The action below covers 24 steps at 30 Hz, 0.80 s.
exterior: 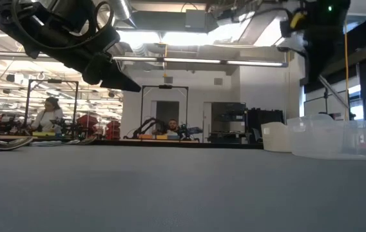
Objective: Sort silverware by color (type)
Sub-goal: Put the white green spoon into the transparent bin
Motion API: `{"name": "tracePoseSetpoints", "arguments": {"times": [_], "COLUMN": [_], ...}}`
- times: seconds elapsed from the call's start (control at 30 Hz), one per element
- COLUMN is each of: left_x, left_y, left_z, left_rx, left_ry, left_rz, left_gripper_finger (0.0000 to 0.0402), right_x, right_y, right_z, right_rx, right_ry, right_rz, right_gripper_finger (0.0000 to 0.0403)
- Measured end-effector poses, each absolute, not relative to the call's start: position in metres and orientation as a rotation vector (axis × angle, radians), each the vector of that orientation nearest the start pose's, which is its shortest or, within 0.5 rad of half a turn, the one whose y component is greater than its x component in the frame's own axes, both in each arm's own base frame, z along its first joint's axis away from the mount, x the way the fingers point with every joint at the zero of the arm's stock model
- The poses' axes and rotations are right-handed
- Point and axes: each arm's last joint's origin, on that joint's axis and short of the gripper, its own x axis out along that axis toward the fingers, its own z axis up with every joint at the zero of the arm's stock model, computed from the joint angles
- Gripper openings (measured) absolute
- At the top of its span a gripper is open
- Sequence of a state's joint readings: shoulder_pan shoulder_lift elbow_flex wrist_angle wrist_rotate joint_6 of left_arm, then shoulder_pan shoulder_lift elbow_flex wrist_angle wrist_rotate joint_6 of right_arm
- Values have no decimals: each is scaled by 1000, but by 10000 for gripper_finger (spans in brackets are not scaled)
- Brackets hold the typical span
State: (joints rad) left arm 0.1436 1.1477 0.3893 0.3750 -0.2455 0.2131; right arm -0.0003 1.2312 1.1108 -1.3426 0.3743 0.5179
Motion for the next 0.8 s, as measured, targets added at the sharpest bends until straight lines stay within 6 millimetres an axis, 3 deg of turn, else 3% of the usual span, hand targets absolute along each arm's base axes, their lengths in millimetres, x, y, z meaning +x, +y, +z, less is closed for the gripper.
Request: {"name": "tracePoseSetpoints", "arguments": {"times": [0.27, 0.47, 0.6, 0.8], "left_x": [216, 216, 216, 216], "left_y": [38, 38, 38, 38], "left_z": [183, 183, 183, 183], "left_rx": [225, 205, 201, 163], "left_ry": [425, 424, 426, 422], "left_rz": [342, 346, 347, 359], "left_gripper_finger": [147, 147, 147, 164], "right_x": [184, 178, 175, 176], "right_y": [-12, -17, -22, -22], "right_z": [244, 222, 215, 215], "right_rx": [123, 141, 170, 170], "right_ry": [1422, 1436, 1443, 1435], "right_rz": [-687, -740, -782, -783], "right_gripper_finger": [1, 12, 45, 130]}}
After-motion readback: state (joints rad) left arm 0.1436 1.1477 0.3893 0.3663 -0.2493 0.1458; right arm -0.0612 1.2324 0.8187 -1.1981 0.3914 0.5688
